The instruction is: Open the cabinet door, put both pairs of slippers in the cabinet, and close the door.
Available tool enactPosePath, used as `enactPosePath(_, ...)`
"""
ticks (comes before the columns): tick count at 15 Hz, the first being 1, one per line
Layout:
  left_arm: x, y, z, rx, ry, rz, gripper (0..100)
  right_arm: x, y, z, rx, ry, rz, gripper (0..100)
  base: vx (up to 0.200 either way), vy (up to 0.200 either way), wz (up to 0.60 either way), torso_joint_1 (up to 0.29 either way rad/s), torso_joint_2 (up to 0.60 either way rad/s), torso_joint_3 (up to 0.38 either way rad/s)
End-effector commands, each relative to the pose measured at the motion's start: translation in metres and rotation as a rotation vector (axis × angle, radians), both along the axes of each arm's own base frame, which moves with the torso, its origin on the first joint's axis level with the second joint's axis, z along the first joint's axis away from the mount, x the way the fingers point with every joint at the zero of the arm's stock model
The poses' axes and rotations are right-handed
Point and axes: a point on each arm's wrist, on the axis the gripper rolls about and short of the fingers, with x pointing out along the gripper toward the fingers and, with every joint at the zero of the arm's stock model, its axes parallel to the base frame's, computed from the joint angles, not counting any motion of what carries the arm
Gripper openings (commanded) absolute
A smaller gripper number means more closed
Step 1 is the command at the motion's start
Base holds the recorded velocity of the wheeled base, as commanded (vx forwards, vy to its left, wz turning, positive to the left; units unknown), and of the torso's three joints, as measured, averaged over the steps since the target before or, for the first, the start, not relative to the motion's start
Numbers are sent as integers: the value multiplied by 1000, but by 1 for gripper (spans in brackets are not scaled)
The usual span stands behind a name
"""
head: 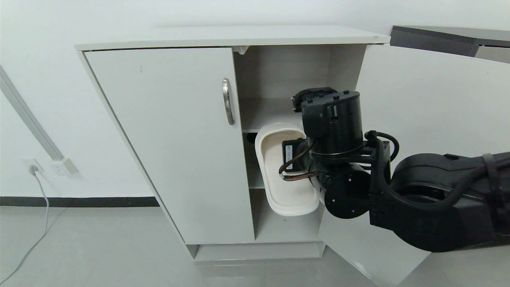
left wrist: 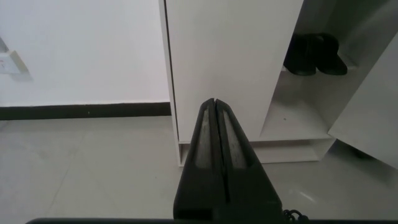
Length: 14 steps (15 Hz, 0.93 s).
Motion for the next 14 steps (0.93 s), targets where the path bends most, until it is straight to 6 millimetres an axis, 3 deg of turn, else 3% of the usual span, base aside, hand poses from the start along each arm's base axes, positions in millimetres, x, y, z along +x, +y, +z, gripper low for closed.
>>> enactPosePath(1,0,0,0,0,1,0,0,3,1,-3,-7,5,-4,0,0,0,0,0,0,0)
enactPosePath(4,0,0,0,0,1,0,0,4,1,-5,-10,8,-7,0,0,0,0,0,0,0)
enactPosePath(14,0,0,0,0,3,-6,0,14,-2,-9,-17,14,-24,0,200,0,0,2,3,4)
